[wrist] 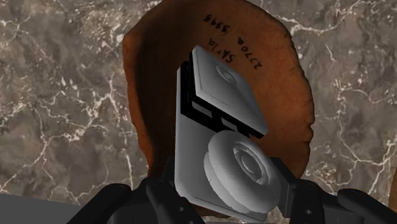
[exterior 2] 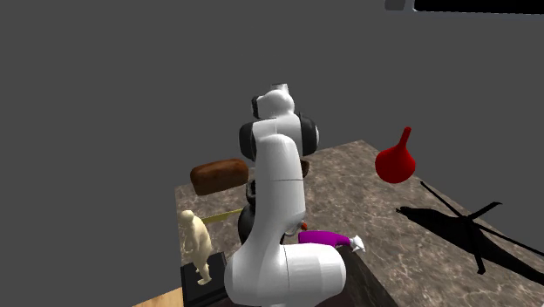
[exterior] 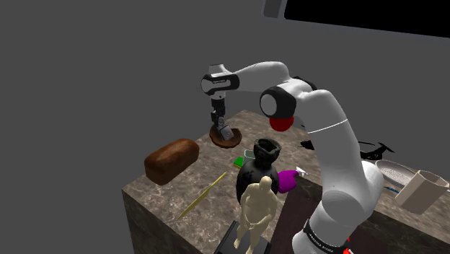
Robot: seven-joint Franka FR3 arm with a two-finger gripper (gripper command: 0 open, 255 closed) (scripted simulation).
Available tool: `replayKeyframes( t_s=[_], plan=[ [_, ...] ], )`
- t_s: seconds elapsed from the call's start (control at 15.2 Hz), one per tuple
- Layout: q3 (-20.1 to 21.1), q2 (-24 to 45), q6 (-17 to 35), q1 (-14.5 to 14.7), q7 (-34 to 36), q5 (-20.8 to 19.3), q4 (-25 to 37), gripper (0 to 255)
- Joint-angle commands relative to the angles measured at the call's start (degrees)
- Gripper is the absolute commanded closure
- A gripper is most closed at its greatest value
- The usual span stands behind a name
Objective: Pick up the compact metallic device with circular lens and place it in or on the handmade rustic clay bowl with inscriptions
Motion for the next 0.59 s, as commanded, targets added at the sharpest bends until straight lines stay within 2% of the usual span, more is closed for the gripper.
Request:
replayKeyframes(
  t_s=[0.0, 0.26, 0.33, 0.53],
  plan=[
    [0.0, 0.7, -0.2, -0.1, 0.0, 0.0, 0.0, 255],
    [0.0, 0.7, -0.2, -0.1, 0.0, 0.0, 0.0, 255],
    [0.0, 0.9, -0.4, -0.2, -0.1, 0.0, 0.3, 0],
    [0.0, 1.1, -0.5, -0.3, -0.1, 0.0, 0.6, 0]
  ],
)
